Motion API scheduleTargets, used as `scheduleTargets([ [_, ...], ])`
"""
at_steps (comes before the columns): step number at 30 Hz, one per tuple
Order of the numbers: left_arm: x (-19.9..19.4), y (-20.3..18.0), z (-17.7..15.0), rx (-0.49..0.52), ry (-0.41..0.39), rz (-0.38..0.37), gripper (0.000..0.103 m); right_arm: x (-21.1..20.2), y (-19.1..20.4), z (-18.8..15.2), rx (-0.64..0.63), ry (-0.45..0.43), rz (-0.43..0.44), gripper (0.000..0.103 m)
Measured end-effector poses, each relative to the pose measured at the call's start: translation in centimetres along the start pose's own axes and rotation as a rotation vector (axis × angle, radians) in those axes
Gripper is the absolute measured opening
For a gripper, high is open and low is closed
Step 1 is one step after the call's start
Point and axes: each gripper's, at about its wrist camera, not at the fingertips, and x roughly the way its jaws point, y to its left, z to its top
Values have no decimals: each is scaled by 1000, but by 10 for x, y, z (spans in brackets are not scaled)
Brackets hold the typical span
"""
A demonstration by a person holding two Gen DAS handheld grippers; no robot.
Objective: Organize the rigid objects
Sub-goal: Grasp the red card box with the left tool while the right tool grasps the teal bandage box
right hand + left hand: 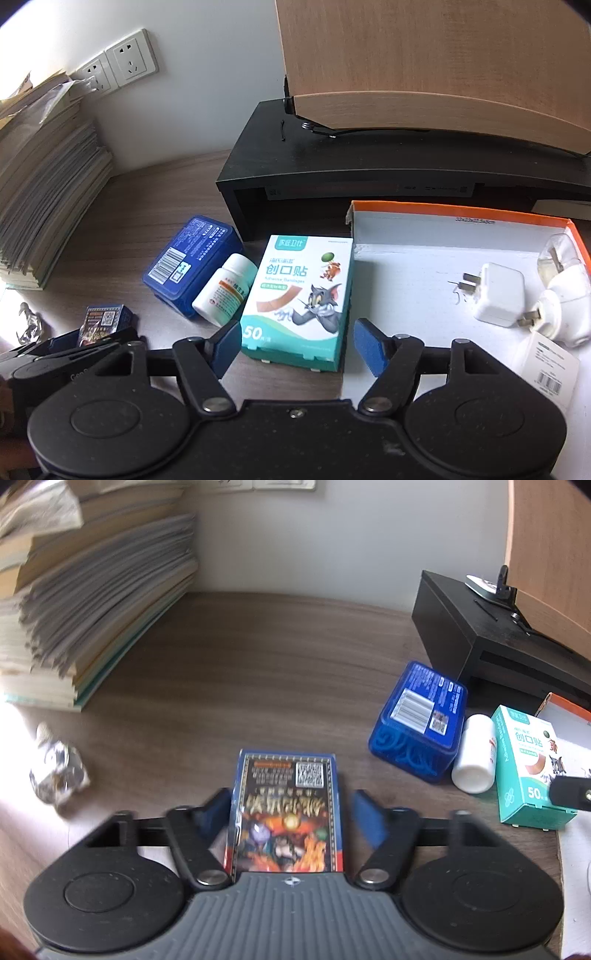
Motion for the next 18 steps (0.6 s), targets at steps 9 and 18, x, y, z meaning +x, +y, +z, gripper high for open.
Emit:
scheduleTargets([
  [9,-6,14,4,-27,10,-66,59,35,13,17,16,43,-44,86],
  [18,-15,22,-1,-24,13,-83,59,65,23,28,12,79,-94,87],
])
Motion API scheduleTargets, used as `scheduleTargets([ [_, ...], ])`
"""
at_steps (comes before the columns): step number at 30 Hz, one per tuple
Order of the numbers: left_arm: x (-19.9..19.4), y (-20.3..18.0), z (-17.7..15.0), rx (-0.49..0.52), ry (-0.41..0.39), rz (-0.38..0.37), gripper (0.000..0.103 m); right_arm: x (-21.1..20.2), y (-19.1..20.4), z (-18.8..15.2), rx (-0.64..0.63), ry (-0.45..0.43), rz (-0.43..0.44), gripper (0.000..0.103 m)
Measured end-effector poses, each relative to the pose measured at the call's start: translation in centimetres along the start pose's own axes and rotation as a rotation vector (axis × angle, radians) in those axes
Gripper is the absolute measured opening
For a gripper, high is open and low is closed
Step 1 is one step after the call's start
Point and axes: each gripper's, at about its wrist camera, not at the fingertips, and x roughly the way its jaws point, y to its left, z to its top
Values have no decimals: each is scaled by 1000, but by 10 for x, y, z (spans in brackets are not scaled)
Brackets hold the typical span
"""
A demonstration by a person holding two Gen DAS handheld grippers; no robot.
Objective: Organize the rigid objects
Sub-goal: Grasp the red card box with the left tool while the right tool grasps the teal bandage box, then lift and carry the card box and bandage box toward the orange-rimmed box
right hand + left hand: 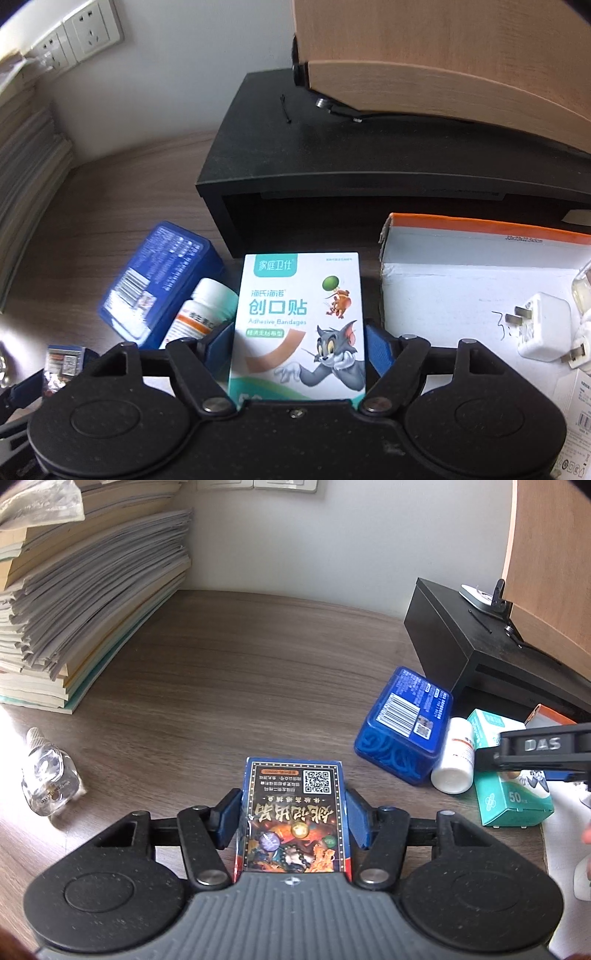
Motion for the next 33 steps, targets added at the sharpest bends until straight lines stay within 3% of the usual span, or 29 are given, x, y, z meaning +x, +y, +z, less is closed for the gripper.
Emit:
scheduleTargets([
  [17,-1,-12,11,24,-25,-60,59,-48,-9,-32,16,-103,46,84],
  [33,-24,-45,3,121,-3,-173,59,-118,-28,-78,109,-153,-19,84],
])
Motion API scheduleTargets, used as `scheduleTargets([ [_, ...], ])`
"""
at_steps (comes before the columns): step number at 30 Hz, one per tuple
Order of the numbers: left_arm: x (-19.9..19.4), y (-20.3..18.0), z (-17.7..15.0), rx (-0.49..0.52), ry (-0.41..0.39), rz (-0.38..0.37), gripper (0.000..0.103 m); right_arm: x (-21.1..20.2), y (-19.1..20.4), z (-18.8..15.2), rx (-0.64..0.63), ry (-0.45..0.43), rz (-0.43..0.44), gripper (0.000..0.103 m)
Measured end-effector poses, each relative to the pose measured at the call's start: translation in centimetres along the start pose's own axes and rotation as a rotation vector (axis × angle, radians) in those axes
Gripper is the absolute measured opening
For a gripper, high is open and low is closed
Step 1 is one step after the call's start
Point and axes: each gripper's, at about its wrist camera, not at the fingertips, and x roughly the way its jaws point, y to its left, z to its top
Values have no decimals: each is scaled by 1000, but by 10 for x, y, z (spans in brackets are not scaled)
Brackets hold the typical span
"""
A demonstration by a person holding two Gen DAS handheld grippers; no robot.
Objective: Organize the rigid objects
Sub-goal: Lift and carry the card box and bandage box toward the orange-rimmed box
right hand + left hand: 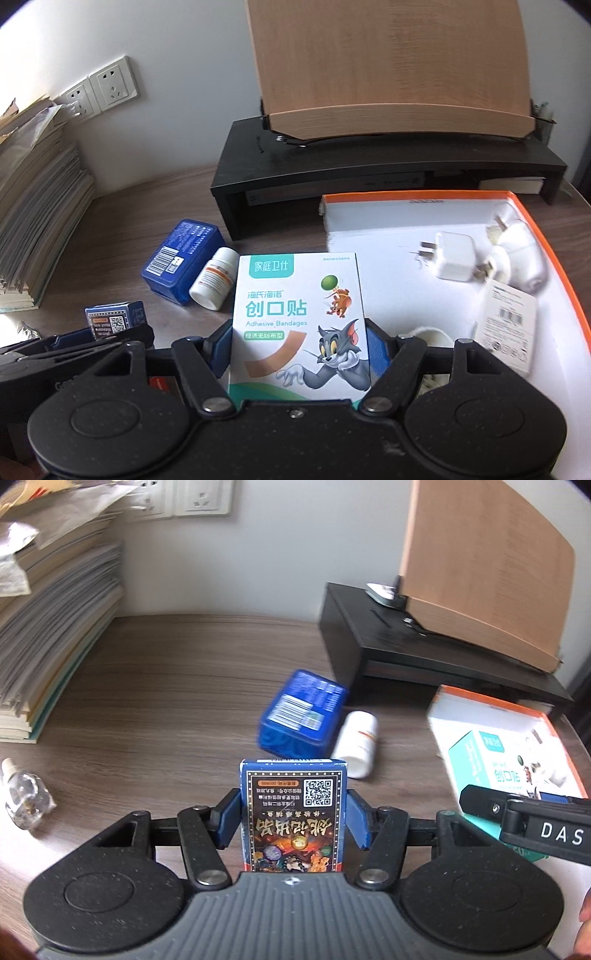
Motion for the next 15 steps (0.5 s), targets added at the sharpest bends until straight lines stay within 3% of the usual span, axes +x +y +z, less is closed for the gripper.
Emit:
scheduleTargets([
  [15,-43,-77,-41,-52,-12,8,59,-65,-78,-16,-41,-63,39,84],
])
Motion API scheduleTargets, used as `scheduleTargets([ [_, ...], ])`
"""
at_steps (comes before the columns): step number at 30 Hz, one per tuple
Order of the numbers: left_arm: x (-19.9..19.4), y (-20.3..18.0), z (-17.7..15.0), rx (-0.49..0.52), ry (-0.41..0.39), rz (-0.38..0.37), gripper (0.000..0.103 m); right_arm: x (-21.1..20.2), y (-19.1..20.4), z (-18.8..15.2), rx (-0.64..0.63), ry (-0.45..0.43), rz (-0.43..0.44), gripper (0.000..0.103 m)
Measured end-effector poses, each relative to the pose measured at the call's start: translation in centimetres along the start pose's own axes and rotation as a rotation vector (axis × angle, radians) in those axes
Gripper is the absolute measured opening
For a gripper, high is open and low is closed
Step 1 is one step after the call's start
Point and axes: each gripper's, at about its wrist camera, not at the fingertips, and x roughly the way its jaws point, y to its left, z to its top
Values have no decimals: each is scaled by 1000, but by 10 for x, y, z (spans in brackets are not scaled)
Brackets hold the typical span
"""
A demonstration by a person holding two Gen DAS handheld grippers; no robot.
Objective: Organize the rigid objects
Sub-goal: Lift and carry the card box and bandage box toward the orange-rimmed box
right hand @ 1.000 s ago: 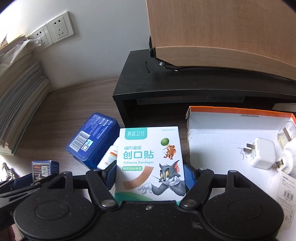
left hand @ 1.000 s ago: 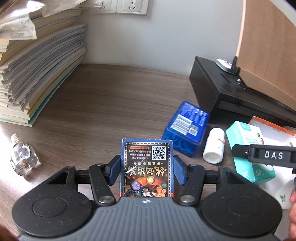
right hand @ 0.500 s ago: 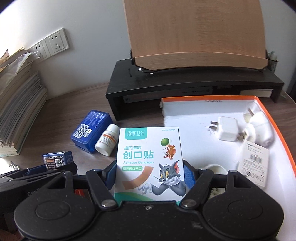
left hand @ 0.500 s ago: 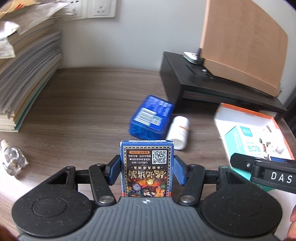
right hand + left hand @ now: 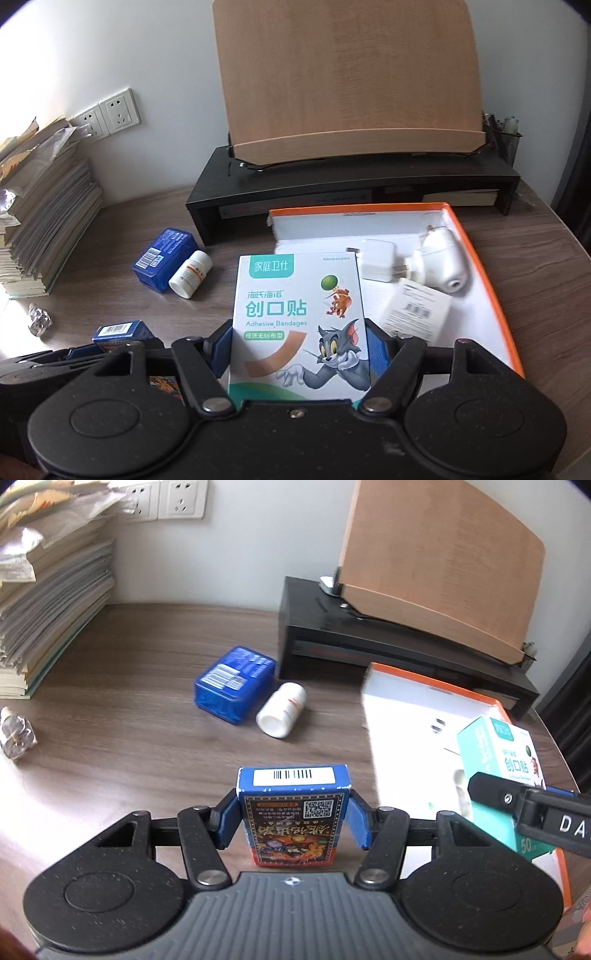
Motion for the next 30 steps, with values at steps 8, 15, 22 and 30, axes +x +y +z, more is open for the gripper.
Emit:
scheduleTargets([
  [8,-25,-40,-25,1,-21,-5,59,-30,-45,-17,26,-16,-2,84],
  [15,-42,-66,-38,20,-39,4,59,-47,-67,-31,48,-26,-2,84],
  [22,-50,-90,-52,54,-52,-34,59,-59,-76,-37,47,-37,-14,84],
  [30,-51,-100,-60,64,-53,-41,59,-66,-88,-43,60,-44,-21,84],
])
